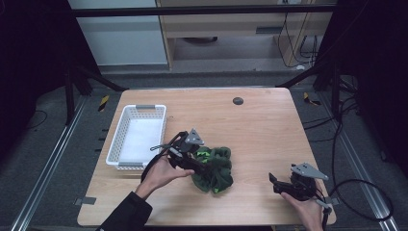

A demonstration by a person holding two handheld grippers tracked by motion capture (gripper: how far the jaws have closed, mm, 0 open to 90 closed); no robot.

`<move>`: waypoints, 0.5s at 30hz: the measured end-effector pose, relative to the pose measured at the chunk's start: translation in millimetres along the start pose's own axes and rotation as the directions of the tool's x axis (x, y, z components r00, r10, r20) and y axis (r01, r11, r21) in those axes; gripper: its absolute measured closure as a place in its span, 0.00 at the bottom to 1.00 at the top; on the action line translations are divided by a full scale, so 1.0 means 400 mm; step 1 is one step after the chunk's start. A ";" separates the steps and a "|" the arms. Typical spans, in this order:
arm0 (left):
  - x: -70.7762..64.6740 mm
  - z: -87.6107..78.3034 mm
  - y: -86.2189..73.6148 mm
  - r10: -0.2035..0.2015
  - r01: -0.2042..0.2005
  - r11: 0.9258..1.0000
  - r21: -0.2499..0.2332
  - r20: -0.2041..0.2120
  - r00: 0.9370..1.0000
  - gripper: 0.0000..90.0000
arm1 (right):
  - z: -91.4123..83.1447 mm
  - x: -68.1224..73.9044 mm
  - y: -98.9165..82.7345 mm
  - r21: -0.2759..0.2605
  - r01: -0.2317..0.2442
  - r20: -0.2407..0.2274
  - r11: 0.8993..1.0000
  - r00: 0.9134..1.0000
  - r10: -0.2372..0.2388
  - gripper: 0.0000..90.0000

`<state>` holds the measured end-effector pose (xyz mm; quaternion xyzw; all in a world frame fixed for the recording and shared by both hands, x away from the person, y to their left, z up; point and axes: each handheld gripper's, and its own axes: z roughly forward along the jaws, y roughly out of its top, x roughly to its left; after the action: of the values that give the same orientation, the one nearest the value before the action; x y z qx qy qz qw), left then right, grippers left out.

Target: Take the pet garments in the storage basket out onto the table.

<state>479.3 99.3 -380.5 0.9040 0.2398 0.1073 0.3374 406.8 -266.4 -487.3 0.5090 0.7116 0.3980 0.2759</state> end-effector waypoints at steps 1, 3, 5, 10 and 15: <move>0.000 -0.004 -0.002 -0.002 0.002 1.000 -0.009 -0.007 1.000 0.24 | 0.000 0.000 0.000 0.000 0.000 0.000 1.000 1.000 0.000 0.10; -0.001 -0.014 -0.010 -0.013 0.013 0.999 -0.031 -0.016 1.000 0.23 | -0.001 0.000 0.001 0.001 -0.005 -0.001 1.000 1.000 0.005 0.10; -0.002 -0.024 -0.019 -0.019 0.017 0.999 -0.050 -0.030 0.999 0.22 | -0.001 0.000 0.001 -0.001 -0.007 -0.001 1.000 1.000 0.007 0.10; -0.001 -0.045 -0.051 -0.047 0.042 0.995 -0.093 -0.049 0.998 0.22 | -0.003 -0.001 0.001 -0.002 -0.012 0.001 1.000 1.000 0.012 0.10; 0.006 -0.062 -0.085 -0.086 0.076 0.989 -0.126 -0.079 0.993 0.21 | -0.001 -0.002 0.000 -0.004 -0.007 0.006 1.000 1.000 0.007 0.09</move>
<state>460.1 136.6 -384.1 0.8656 0.2832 0.1463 0.3861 406.5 -267.4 -487.2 0.5120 0.7084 0.3988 0.2775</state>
